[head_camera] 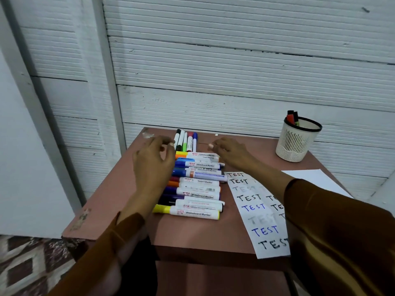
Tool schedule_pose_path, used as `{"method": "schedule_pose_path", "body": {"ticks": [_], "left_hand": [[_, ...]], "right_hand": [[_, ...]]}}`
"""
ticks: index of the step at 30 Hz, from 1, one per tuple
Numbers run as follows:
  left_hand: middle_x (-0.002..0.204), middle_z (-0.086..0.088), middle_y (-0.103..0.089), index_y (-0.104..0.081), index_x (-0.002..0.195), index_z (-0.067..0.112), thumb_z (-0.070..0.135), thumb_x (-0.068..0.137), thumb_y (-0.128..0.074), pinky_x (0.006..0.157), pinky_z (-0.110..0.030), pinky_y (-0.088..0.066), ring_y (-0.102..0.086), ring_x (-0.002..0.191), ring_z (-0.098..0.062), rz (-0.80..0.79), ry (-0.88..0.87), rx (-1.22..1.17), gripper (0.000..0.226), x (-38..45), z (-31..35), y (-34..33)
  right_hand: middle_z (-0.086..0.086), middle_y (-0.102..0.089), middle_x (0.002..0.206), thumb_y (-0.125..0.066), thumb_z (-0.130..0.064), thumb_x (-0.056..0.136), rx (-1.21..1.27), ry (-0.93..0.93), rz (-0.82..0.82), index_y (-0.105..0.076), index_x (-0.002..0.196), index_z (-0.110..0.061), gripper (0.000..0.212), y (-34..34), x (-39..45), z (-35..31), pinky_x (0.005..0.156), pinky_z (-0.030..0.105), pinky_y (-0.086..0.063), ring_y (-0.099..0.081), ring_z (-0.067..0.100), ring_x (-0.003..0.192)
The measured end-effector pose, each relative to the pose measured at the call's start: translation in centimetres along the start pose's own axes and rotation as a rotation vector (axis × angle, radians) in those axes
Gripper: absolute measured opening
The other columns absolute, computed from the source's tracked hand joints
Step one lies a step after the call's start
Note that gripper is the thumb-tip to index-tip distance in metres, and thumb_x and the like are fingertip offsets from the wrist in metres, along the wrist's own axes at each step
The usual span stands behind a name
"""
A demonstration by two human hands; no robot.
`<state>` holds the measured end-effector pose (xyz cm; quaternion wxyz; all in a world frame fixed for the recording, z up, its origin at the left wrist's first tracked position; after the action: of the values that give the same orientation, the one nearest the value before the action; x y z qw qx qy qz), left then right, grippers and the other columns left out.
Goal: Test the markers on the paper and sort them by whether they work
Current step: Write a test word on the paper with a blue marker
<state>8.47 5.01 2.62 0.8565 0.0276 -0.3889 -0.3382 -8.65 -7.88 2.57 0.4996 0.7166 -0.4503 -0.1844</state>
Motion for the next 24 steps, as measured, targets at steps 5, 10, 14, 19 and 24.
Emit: {"method": "schedule_pose_path", "body": {"ticks": [5, 10, 14, 19, 24], "left_hand": [[0.085, 0.005, -0.064, -0.066, 0.091, 0.018, 0.027, 0.092, -0.051, 0.065, -0.021, -0.041, -0.057, 0.08, -0.009, 0.018, 0.266, -0.083, 0.018, -0.6, -3.9, 0.3], [0.075, 0.005, -0.064, -0.066, 0.084, 0.019, 0.034, 0.092, -0.048, 0.062, -0.026, -0.044, -0.058, 0.071, -0.008, -0.065, 0.257, 0.029, 0.024, -0.8, -4.9, -0.7], [0.067, 0.004, -0.06, -0.064, 0.077, 0.018, 0.034, 0.091, -0.048, 0.064, -0.03, -0.043, -0.055, 0.063, -0.014, -0.109, 0.24, 0.109, 0.026, -0.7, -5.4, -1.1], [0.069, 0.006, -0.059, -0.065, 0.08, 0.016, 0.032, 0.091, -0.049, 0.074, -0.034, -0.045, -0.054, 0.066, -0.014, -0.116, 0.237, 0.135, 0.025, -0.6, -5.1, -1.0], [0.07, 0.006, -0.059, -0.066, 0.081, 0.016, 0.032, 0.092, -0.047, 0.08, -0.04, -0.047, -0.055, 0.066, -0.015, -0.14, 0.245, 0.152, 0.027, -0.6, -5.2, -1.0]], "right_hand": [[0.0, -0.045, 0.14, -0.018, -0.051, 0.098, -0.051, -0.051, -0.111, -0.064, 0.112, -0.034, 0.05, -0.9, 2.9, -0.3, 0.107, 0.05, -0.014, -0.031, 0.025, 0.134], [0.003, -0.041, 0.145, -0.01, -0.062, 0.092, -0.088, -0.135, -0.169, -0.065, 0.113, -0.034, 0.065, -2.3, 4.8, -1.0, 0.108, 0.054, -0.009, -0.023, 0.03, 0.138], [0.002, -0.048, 0.139, -0.008, -0.064, 0.091, -0.095, -0.172, -0.192, -0.063, 0.116, -0.034, 0.068, -3.2, 5.6, -0.9, 0.107, 0.055, -0.01, -0.024, 0.03, 0.137], [0.003, -0.055, 0.134, -0.007, -0.066, 0.091, -0.066, -0.224, -0.143, -0.056, 0.124, -0.032, 0.068, -3.7, 6.0, -0.3, 0.107, 0.053, -0.014, -0.033, 0.03, 0.133], [0.009, -0.048, 0.14, -0.01, -0.061, 0.093, -0.036, -0.255, -0.102, -0.039, 0.138, -0.031, 0.062, -3.7, 5.6, 0.0, 0.111, 0.051, -0.019, -0.038, 0.033, 0.13]]}}
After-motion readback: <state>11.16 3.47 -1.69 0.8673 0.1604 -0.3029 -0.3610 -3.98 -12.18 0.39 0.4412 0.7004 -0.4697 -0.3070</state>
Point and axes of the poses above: each hand's wrist, its own x-axis towards the middle knuckle, its own y-axis out of the back of the hand, z = x × y, the point moved 3 cm from there along x, towards the middle knuckle
